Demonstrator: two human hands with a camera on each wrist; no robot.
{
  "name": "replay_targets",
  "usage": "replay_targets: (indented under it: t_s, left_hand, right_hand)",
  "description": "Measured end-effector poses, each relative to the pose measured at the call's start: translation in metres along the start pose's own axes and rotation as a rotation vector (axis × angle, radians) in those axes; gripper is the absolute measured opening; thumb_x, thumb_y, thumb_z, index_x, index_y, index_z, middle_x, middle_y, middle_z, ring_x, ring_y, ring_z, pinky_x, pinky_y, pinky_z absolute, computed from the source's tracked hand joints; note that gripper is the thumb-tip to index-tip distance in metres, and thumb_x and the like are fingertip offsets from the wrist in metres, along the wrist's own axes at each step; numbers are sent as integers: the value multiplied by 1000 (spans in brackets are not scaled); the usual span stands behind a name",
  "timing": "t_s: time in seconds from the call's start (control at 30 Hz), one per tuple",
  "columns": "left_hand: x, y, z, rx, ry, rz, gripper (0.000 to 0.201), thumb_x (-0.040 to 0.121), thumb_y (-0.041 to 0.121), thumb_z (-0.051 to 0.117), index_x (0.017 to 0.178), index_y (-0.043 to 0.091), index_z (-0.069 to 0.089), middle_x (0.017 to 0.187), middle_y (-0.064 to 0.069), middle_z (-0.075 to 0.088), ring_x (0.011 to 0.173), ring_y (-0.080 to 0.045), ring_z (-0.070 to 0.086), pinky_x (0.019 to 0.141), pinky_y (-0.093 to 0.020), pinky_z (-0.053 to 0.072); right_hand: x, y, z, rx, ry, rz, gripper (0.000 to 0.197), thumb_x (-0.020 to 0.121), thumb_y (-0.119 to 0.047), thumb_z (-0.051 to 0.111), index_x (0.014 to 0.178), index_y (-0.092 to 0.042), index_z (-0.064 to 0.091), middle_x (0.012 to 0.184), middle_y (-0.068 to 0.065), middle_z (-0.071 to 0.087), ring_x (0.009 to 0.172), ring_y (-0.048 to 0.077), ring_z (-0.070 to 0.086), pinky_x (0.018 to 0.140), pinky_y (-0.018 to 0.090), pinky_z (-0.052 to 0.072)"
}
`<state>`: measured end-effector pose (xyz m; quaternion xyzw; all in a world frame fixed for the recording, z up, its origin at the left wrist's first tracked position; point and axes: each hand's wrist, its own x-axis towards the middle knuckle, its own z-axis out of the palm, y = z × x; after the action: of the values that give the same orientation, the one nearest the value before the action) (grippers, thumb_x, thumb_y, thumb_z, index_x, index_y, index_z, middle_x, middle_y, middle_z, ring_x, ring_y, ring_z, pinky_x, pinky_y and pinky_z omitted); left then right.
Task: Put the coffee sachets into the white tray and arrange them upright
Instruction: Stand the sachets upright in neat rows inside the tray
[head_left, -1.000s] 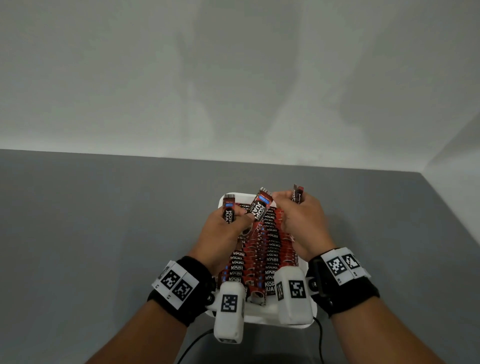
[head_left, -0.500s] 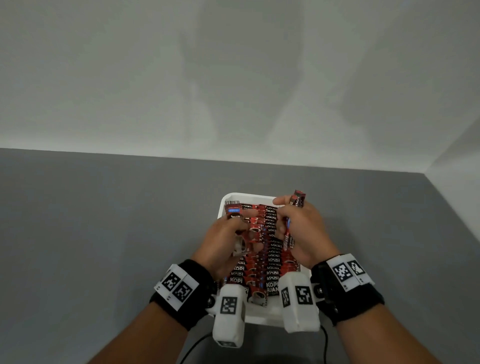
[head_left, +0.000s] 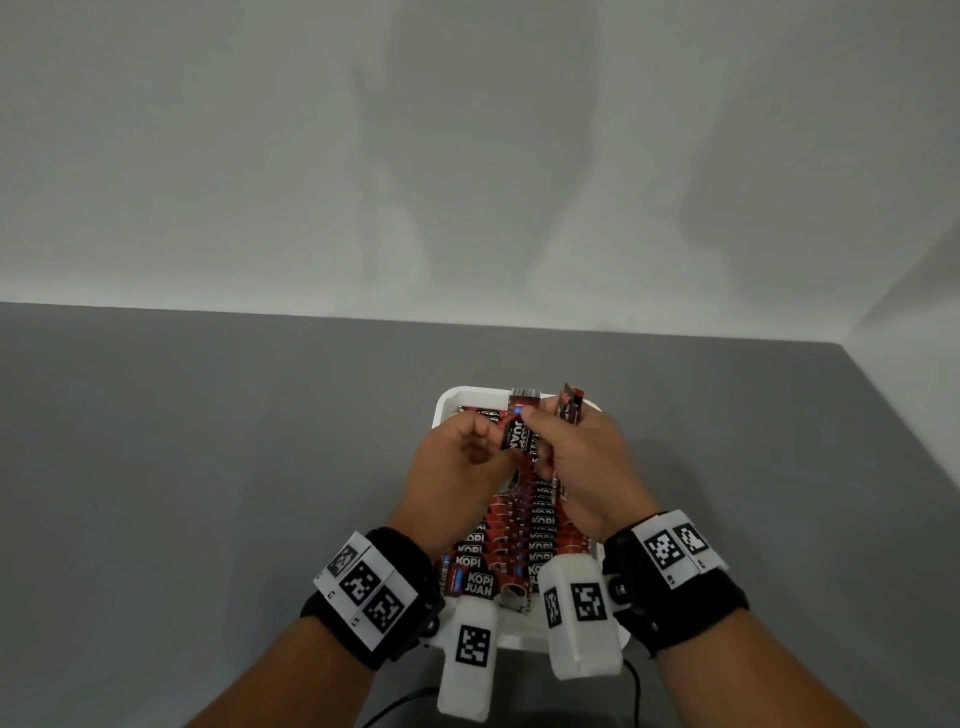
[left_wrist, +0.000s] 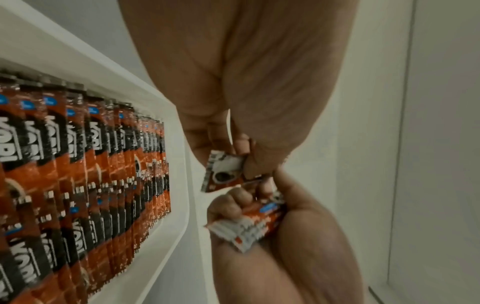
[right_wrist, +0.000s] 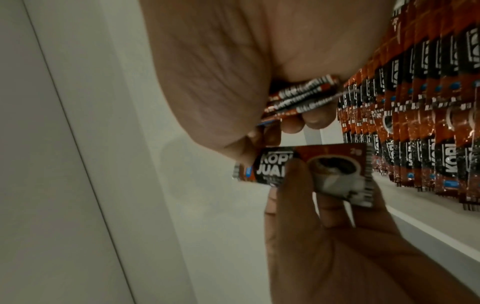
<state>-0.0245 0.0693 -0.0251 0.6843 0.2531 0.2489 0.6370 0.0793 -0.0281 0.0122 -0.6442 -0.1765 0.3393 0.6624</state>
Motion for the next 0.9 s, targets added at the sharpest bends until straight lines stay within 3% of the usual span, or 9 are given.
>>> replay_targets:
  t_s: [0.1,0.23,0.4,0.5,0.53,0.6,0.67,0.77,0.9]
  left_hand:
    - [-1,6,10,114,-41,120,18,84,3,70,83,21,67,83,-3,72,80,-22,70,78,-43,60]
    - [-6,12,16,89,-105,111,16,82,-2,74,89,12,71,91,3,73,88,-14,71,85,-36,59]
    - [1,7,16,160,-163,190,15,80,8,74,84,7,59,83,-7,69,81,-29,67,79,-52,56]
    - [4,5,14,110,-161,149,19,79,18,71,79,8,55,79,-12,67,75,-33,66,75,-56,56]
    - [5,6,12,17,-159,82,24,79,18,72,80,4,53,78,-18,67,71,-35,66,72,-57,57]
    - [8,8,6,-228,-165,-56,28,78,17,77,77,4,52,72,-22,63,61,-30,60,61,-46,51]
    - [10,11,0,-410,-193,-155,27,77,16,79,73,10,53,69,-16,61,60,-24,55,60,-37,46]
    - [8,15,-2,-551,-267,-202,22,82,5,71,76,3,50,78,-17,62,65,-23,62,63,-32,55]
    - [5,17,4,-614,-276,-249,31,86,12,70,102,-8,52,89,-21,61,69,-24,64,65,-31,56]
  right_hand:
    - [1,4,9,-69,-28,-19,16,95,-18,66,87,-5,68,74,5,68,74,15,69,76,32,58]
    - [6,5,9,43,46,62,20,100,-16,58,85,-6,67,76,7,69,76,18,69,74,35,57]
    - [3,4,10,16,-45,111,24,102,-28,57,81,-17,53,70,4,51,74,16,58,78,32,48]
    - [2,1,5,50,-181,133,19,97,-38,63,95,-21,55,78,0,59,81,13,64,82,30,48]
    - [2,3,0,35,-208,124,34,90,-45,69,112,-22,56,94,0,66,93,14,67,86,32,50]
    - [2,3,-17,-134,-236,25,96,68,-53,88,148,-38,37,128,-15,62,116,8,65,96,34,51]
    - [-2,-5,-29,-427,-342,-115,132,51,-43,99,155,-45,17,132,-42,47,122,-11,54,103,25,48]
    - [-3,-16,-31,-724,-434,-243,144,47,-37,102,159,-41,11,149,-33,33,134,-13,38,109,17,39]
    - [-2,-13,-23,-816,-389,-373,129,53,-34,99,156,-33,23,148,-20,38,134,-6,40,111,25,42]
